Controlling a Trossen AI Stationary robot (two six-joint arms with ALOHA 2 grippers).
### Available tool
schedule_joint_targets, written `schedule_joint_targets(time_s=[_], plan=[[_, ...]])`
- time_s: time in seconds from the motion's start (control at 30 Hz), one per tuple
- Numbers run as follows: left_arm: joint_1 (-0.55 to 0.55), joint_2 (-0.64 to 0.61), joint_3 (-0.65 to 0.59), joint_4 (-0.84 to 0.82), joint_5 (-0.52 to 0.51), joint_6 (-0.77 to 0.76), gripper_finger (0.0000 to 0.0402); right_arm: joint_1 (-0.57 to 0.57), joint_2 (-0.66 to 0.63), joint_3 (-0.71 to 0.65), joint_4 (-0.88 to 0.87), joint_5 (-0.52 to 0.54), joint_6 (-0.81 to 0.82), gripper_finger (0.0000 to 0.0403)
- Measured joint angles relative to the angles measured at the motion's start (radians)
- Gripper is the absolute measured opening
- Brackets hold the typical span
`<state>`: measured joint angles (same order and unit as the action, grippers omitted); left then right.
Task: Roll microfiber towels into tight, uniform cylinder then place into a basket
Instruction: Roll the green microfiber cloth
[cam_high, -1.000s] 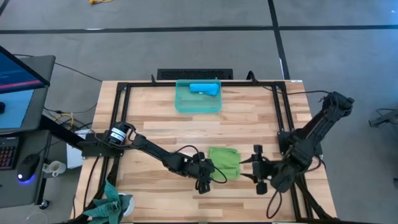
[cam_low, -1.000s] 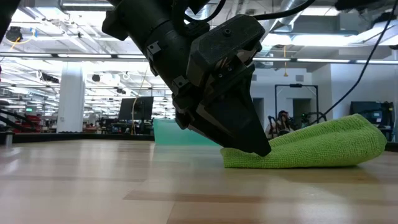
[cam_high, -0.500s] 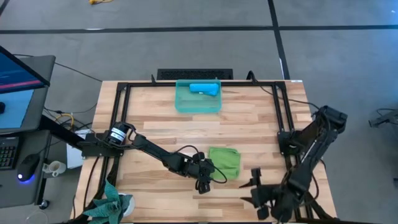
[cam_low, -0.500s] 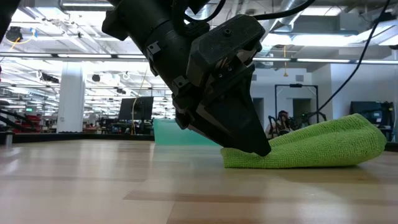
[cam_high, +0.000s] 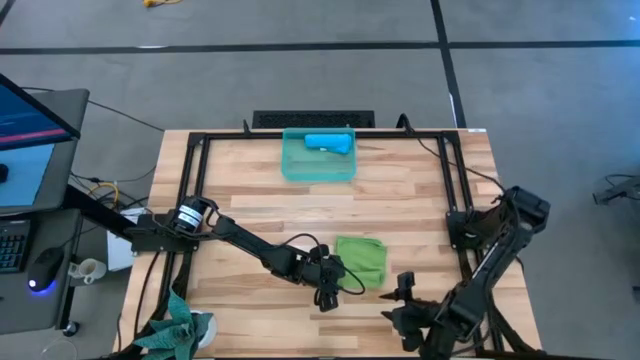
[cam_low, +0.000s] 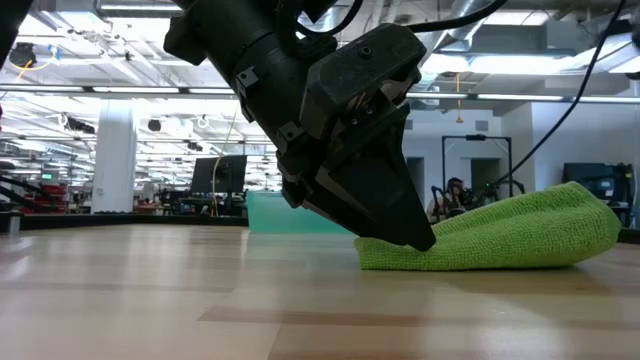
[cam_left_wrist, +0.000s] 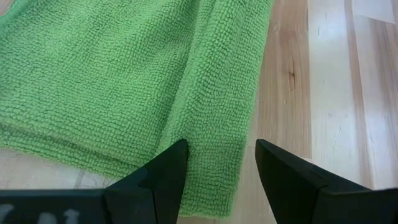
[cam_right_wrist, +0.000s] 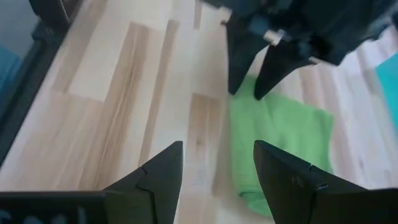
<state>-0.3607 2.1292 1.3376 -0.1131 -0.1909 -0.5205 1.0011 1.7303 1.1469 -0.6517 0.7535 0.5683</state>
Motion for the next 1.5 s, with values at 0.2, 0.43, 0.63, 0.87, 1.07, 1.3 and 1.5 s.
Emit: schedule_joint_targets(time_s=[0.2,0.43,0.63,0.87,1.07,1.3,1.5], plan=[[0.0,0.0,0.0,0.0,0.0,0.0,0.0188,-0.014,0.102,0.0,0.027,-0.019,-0.016,0.022],[0.0,0.0,0.0,0.0,0.0,0.005,0.0188,-0.064,0.172,0.0,0.028,0.033,-0.044,0.022],[0.0,0.0,0.0,0.0,0.0,0.021,0.0188,-0.119,0.177,0.0,0.026,0.013,-0.045,0.0221],[0.0,0.0,0.0,0.0,0.0,0.023,0.0188,-0.163,0.177,-0.021,0.023,-0.047,0.003,0.0221],[0.0,0.0,0.0,0.0,0.0,0.023,0.0188,-0.184,0.177,-0.064,0.025,-0.053,0.074,0.0221],[0.0,0.001,0.005,-0.005,-0.005,0.076,0.0188,-0.219,0.172,-0.092,0.043,-0.214,0.139,0.0221],[-0.014,0.004,0.028,-0.018,-0.051,0.129,0.0188,-0.24,0.169,-0.091,0.052,-0.264,0.144,0.0212]])
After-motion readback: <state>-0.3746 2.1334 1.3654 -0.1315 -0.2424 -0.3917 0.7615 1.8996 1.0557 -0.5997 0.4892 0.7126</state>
